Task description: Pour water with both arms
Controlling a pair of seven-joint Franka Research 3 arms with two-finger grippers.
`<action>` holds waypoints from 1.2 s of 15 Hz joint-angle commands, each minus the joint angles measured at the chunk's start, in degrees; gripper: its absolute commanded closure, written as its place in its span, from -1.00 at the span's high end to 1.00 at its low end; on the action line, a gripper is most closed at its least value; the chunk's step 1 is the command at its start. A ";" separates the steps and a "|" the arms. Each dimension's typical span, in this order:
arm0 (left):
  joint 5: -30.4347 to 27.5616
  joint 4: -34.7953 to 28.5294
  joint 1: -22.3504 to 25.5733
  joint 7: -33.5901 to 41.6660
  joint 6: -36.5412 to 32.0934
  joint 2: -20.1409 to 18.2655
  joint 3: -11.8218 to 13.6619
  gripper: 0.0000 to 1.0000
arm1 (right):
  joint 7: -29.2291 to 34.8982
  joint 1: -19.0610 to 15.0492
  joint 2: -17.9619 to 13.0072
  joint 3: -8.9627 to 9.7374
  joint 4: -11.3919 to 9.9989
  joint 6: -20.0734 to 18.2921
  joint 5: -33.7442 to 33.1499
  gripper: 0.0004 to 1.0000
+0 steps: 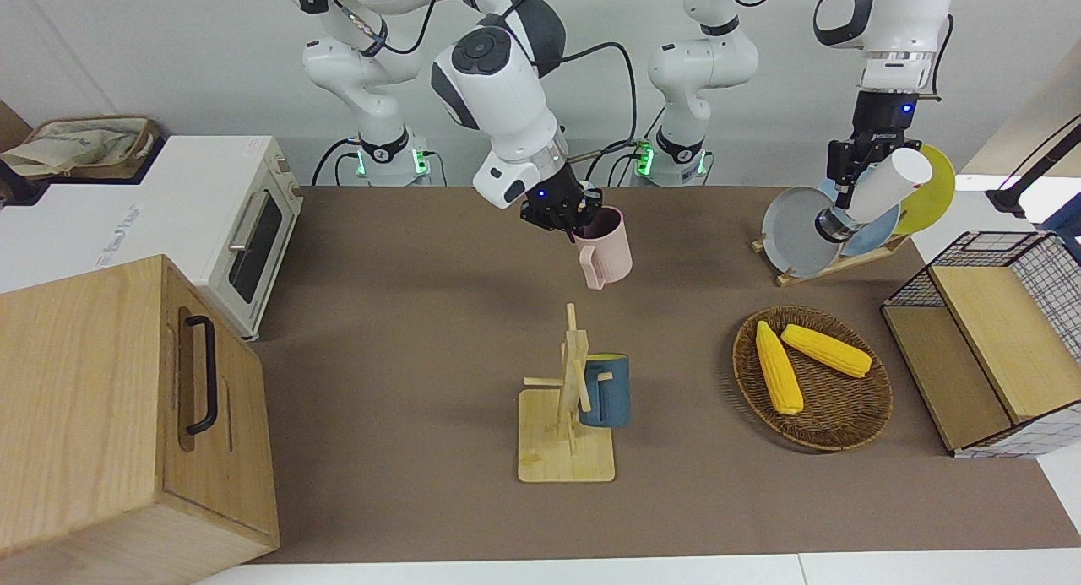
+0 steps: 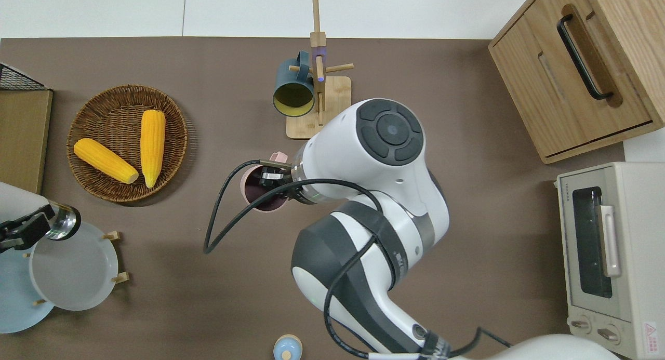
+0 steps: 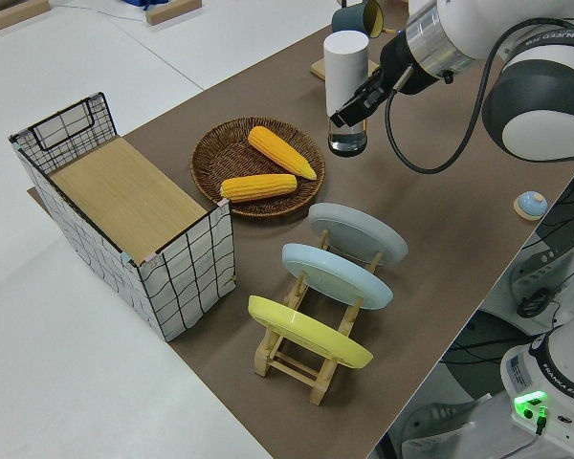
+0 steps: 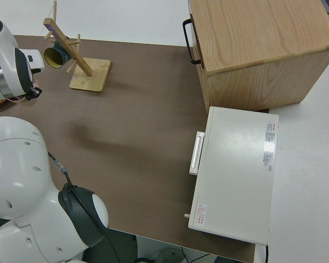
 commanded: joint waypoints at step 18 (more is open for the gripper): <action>1.34 -6.12 4.98 -7.40 3.91 -5.03 -11.55 -1.00 | 16.96 10.39 21.90 4.02 15.43 6.90 -14.90 -1.00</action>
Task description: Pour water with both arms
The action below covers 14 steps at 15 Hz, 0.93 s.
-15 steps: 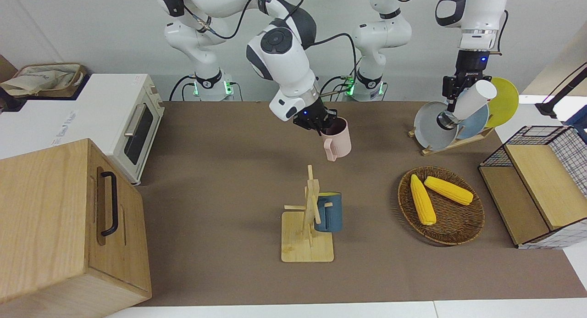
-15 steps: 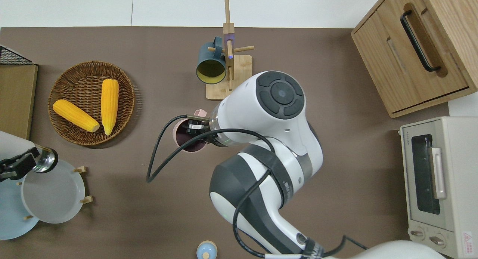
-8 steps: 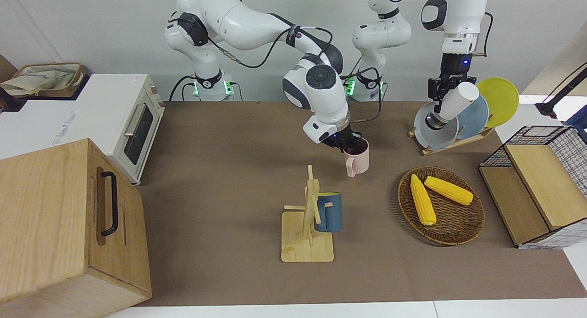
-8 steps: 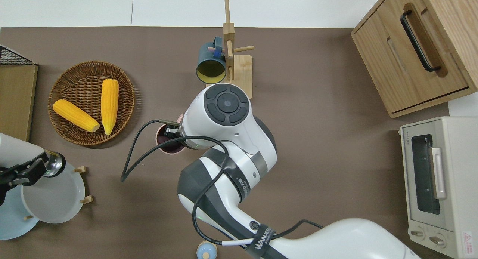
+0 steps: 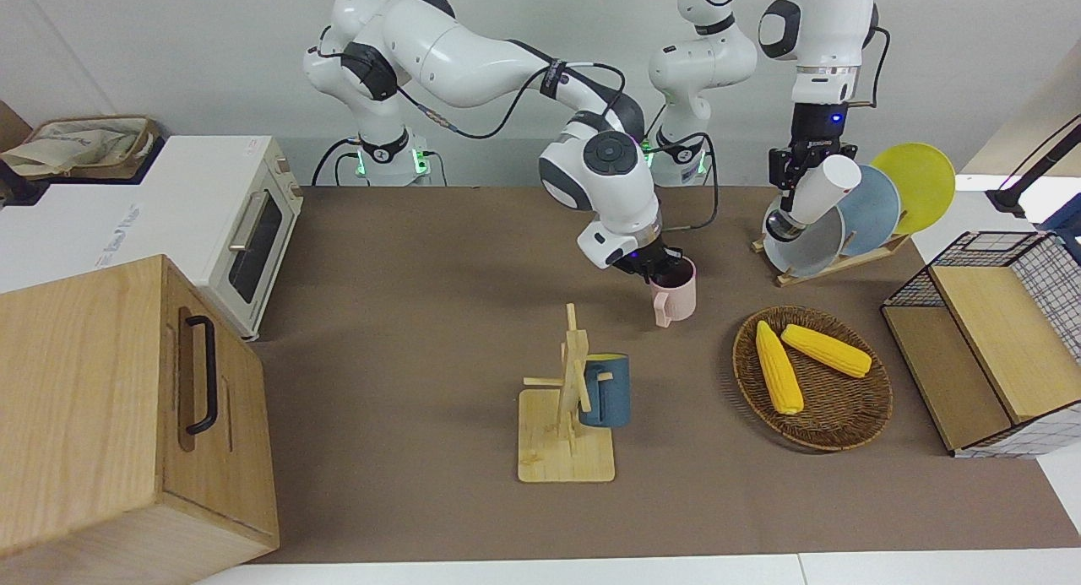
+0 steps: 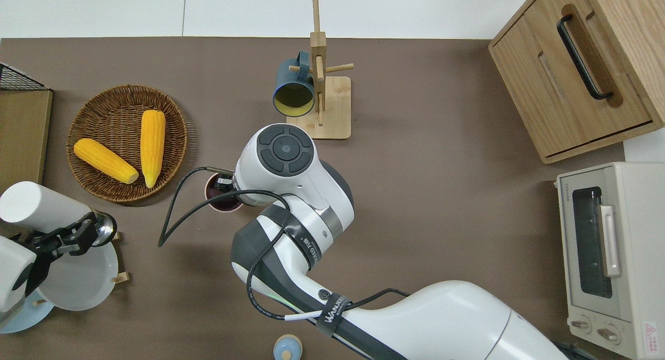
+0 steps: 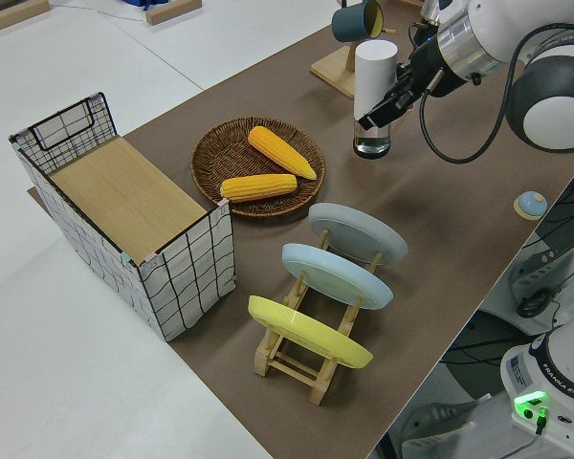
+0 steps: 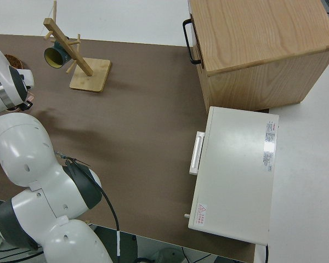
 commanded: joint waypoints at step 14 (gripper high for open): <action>1.30 -0.96 0.40 -1.29 1.56 -1.81 -0.39 -1.00 | 4.86 1.41 5.75 2.83 1.65 2.61 -10.32 -0.94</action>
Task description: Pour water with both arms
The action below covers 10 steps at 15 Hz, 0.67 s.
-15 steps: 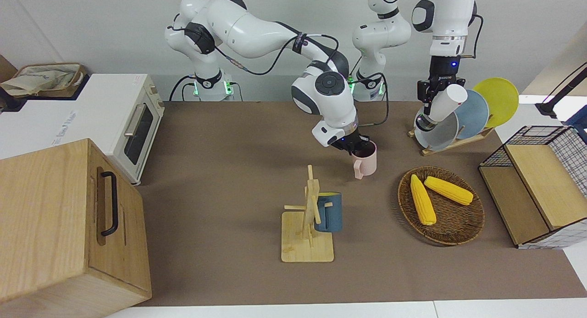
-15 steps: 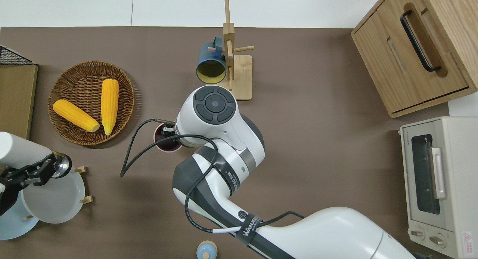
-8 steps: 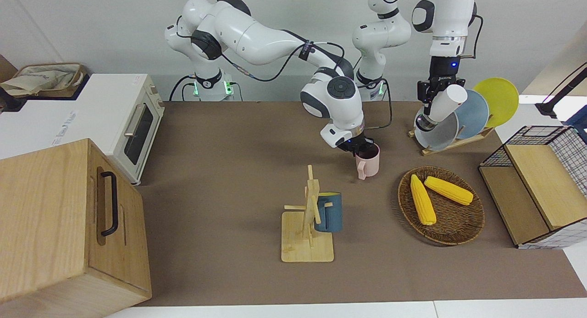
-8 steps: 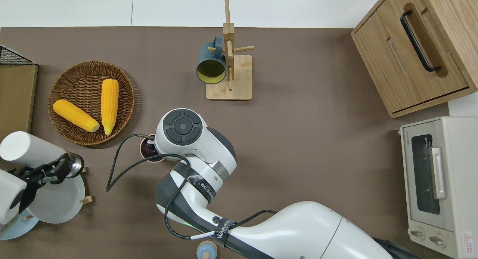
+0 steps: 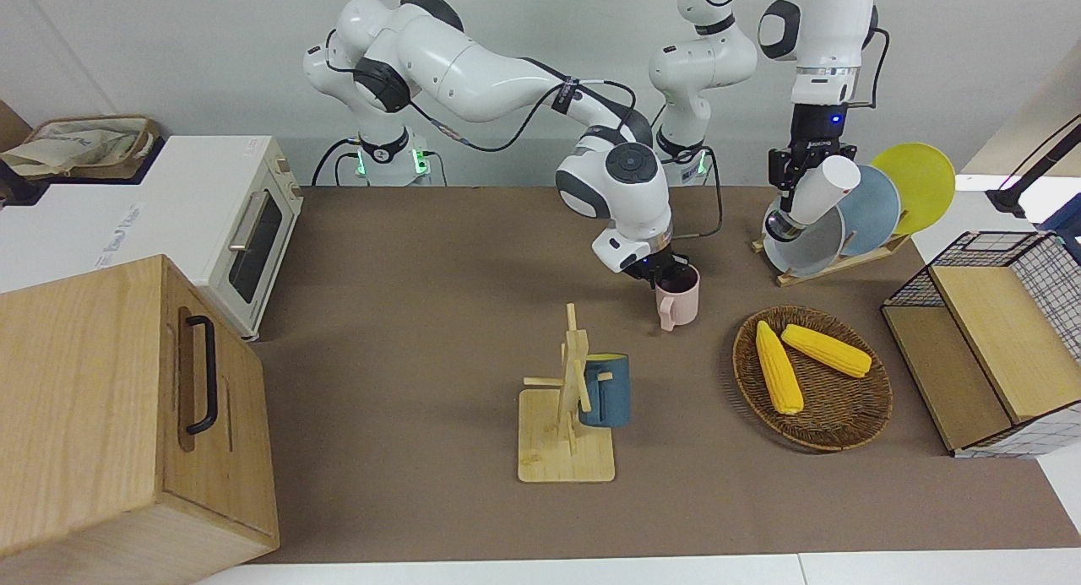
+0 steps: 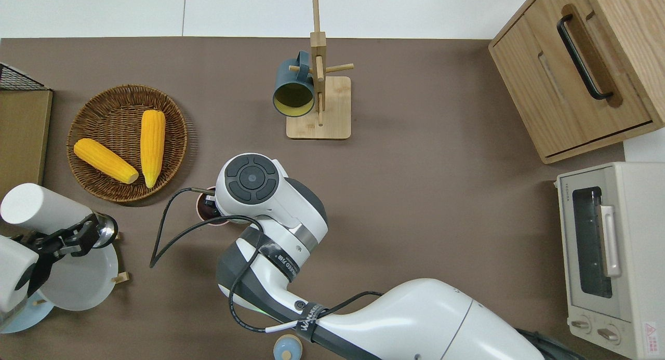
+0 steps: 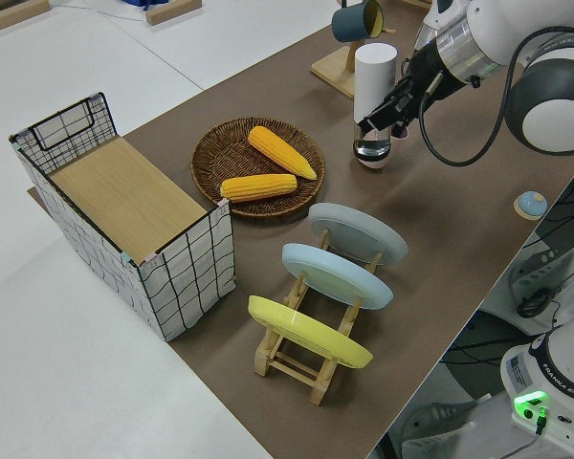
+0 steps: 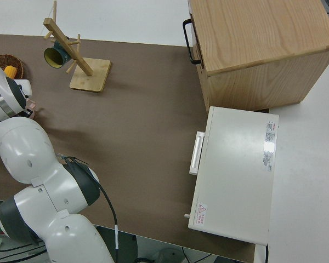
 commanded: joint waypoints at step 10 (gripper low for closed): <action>1.30 -0.63 -0.74 -0.31 0.92 -1.19 -0.47 -1.00 | 1.44 0.01 1.72 0.90 1.48 0.43 -2.40 0.98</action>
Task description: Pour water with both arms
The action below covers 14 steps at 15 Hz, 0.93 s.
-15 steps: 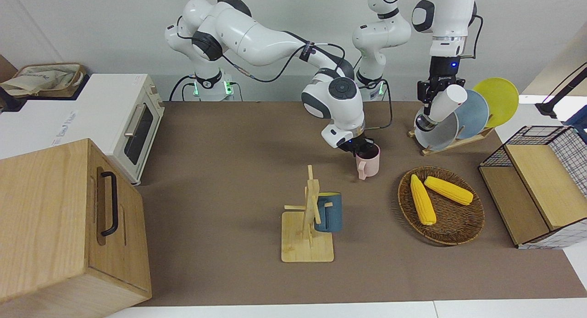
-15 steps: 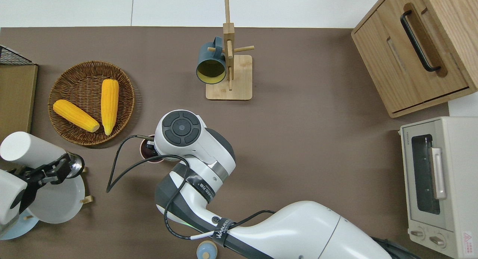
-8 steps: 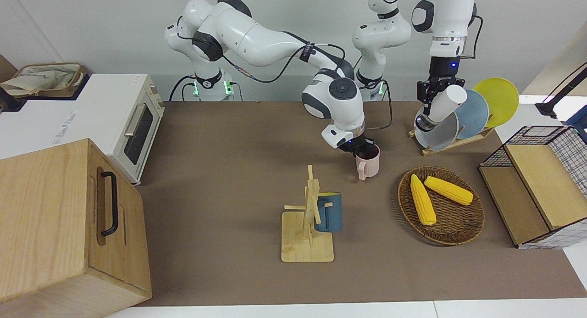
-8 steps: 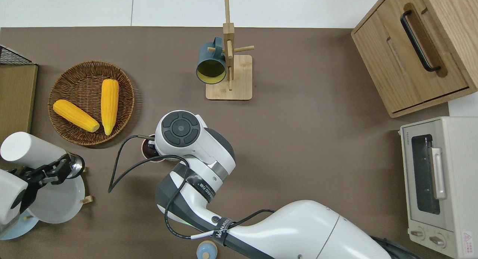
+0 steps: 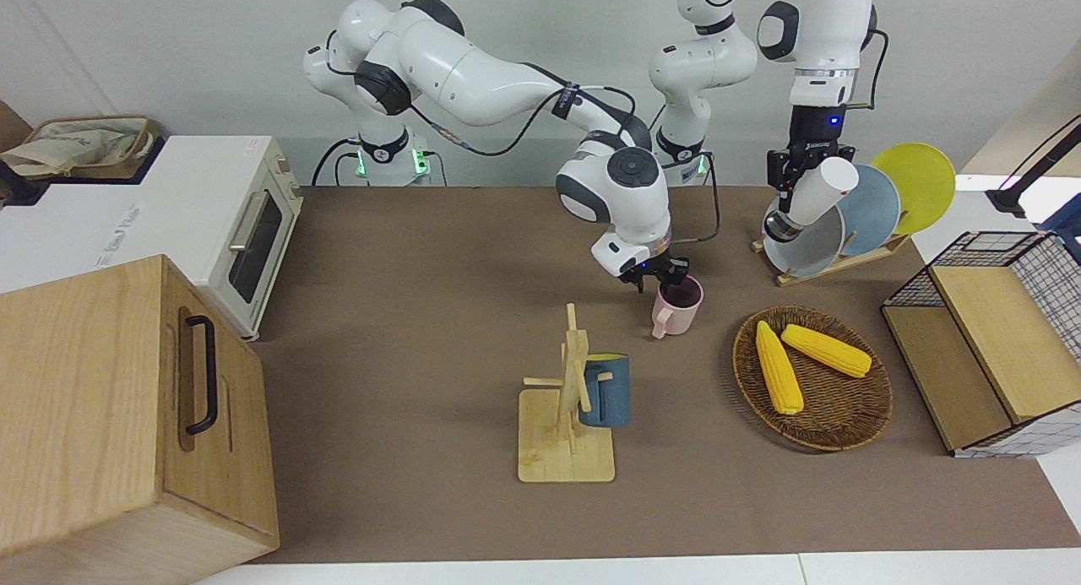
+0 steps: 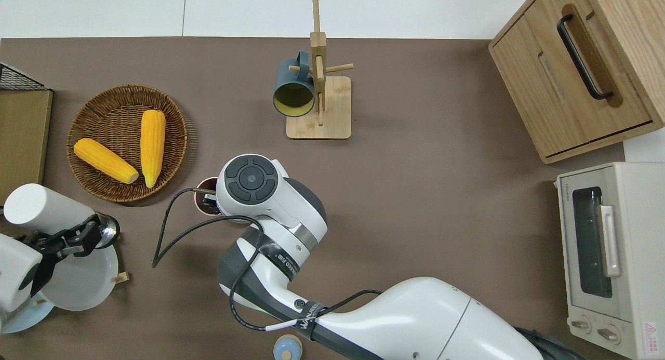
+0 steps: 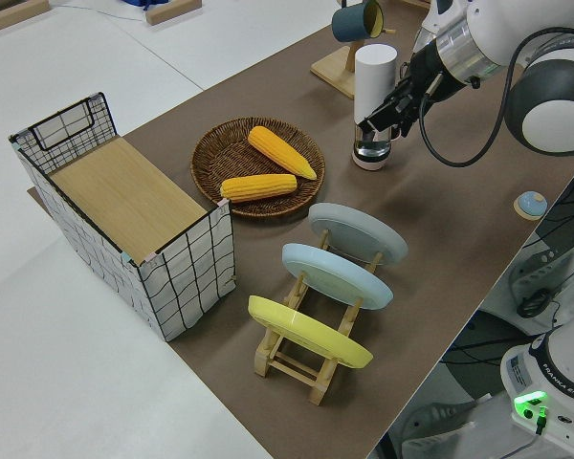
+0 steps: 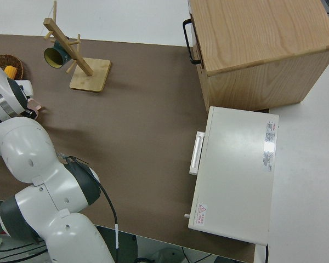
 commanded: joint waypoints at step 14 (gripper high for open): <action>1.03 -0.42 -3.59 0.58 -1.45 -0.23 -0.48 -1.00 | -16.56 -6.75 -11.30 0.24 2.37 -17.58 -1.08 0.98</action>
